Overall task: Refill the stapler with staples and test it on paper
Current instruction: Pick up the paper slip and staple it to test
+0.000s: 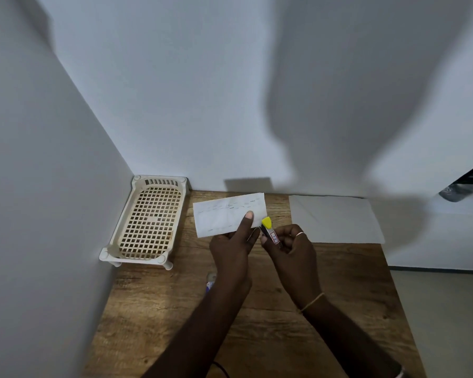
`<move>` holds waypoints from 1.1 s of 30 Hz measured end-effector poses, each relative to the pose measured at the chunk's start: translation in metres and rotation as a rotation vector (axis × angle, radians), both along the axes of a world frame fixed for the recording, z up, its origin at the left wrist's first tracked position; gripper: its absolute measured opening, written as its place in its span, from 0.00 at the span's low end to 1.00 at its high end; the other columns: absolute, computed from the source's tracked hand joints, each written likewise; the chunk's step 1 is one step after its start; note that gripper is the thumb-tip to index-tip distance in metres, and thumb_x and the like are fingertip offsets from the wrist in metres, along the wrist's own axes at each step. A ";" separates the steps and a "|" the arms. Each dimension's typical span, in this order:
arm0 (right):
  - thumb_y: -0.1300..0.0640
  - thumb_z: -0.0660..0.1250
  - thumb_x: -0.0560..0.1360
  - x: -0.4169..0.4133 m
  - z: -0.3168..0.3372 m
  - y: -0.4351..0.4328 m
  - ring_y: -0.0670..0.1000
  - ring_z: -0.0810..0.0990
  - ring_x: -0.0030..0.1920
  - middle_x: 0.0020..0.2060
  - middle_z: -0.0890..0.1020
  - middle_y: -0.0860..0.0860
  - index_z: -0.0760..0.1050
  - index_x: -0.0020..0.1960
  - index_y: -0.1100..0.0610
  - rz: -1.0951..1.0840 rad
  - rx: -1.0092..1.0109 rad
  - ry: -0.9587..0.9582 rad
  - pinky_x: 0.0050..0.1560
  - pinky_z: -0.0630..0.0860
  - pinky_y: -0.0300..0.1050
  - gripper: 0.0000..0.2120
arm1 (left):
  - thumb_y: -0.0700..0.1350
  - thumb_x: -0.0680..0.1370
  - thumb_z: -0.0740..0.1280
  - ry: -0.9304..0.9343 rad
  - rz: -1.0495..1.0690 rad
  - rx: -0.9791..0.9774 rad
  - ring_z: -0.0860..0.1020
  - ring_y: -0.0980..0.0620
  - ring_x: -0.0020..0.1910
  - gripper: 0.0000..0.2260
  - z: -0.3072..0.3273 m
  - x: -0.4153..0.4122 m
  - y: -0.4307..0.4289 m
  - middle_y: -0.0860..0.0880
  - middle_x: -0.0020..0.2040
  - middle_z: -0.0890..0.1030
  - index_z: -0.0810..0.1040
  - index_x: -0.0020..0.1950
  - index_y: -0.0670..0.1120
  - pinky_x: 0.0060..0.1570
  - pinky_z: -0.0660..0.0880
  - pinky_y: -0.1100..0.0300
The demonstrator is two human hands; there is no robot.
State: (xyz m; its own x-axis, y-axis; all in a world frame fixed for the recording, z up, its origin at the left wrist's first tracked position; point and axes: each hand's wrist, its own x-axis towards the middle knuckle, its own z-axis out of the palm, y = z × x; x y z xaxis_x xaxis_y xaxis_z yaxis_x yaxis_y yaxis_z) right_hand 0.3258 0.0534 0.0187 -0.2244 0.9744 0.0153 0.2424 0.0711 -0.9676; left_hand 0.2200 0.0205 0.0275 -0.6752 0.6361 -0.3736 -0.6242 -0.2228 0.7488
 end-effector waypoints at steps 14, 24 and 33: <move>0.58 0.69 0.79 0.025 -0.058 0.007 0.42 0.80 0.47 0.45 0.82 0.43 0.76 0.50 0.48 0.064 0.042 -0.136 0.45 0.78 0.40 0.05 | 0.40 0.74 0.78 -0.037 -0.007 -0.146 0.87 0.43 0.51 0.19 -0.018 -0.004 -0.003 0.42 0.56 0.87 0.80 0.64 0.40 0.44 0.84 0.55; 0.57 0.74 0.72 0.048 -0.120 0.030 0.49 0.81 0.48 0.47 0.85 0.50 0.83 0.58 0.48 0.238 0.201 -0.707 0.53 0.79 0.45 0.15 | 0.40 0.73 0.78 -0.058 -0.075 -0.177 0.87 0.43 0.51 0.18 -0.022 0.004 -0.007 0.42 0.55 0.87 0.80 0.62 0.41 0.47 0.85 0.52; 0.56 0.75 0.72 0.055 -0.136 0.032 0.50 0.81 0.50 0.48 0.85 0.48 0.82 0.58 0.45 0.269 0.257 -0.734 0.56 0.78 0.49 0.16 | 0.41 0.73 0.78 -0.011 -0.115 -0.224 0.88 0.44 0.50 0.19 -0.027 0.011 -0.009 0.44 0.51 0.88 0.80 0.63 0.42 0.47 0.85 0.51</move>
State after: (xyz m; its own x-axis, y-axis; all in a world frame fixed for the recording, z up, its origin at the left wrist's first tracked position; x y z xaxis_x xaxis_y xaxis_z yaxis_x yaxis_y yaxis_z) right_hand 0.3813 0.0853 -0.1171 -0.4897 0.8718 -0.0109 0.7502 0.4150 -0.5148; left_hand 0.2306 0.0117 0.0008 -0.5983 0.6090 -0.5208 -0.6446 0.0204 0.7643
